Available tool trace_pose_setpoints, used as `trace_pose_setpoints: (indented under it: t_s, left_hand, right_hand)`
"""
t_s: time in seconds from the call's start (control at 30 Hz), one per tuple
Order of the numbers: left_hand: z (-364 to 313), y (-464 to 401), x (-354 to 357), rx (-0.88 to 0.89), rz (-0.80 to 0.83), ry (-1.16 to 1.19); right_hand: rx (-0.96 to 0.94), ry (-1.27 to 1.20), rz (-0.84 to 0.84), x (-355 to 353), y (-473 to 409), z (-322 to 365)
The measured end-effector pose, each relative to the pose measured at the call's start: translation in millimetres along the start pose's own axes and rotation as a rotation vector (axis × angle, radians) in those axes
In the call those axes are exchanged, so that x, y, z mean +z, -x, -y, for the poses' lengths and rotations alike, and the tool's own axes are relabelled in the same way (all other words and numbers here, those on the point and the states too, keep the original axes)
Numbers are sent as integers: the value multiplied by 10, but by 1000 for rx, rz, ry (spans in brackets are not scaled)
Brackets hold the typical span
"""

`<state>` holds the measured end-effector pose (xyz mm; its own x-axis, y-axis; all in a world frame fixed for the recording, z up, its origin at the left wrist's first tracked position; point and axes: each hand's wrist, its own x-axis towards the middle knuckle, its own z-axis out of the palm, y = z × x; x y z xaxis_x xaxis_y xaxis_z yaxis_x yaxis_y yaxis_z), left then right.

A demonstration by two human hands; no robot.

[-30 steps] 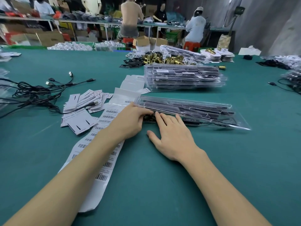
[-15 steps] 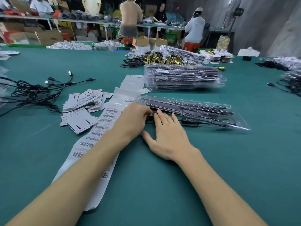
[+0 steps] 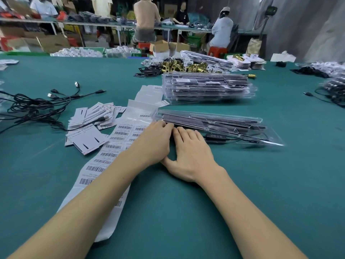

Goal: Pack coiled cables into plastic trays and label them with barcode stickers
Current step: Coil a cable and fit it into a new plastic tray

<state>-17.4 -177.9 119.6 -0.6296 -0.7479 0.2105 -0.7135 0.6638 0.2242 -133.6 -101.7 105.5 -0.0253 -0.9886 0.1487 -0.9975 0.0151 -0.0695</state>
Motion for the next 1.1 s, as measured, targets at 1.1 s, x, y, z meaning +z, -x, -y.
trace_pose_setpoints:
  t_s: [1.1]
  left_hand:
    - [50,109,58,175,-28,83]
  right_hand:
    - [79,83,157,-240,173,44]
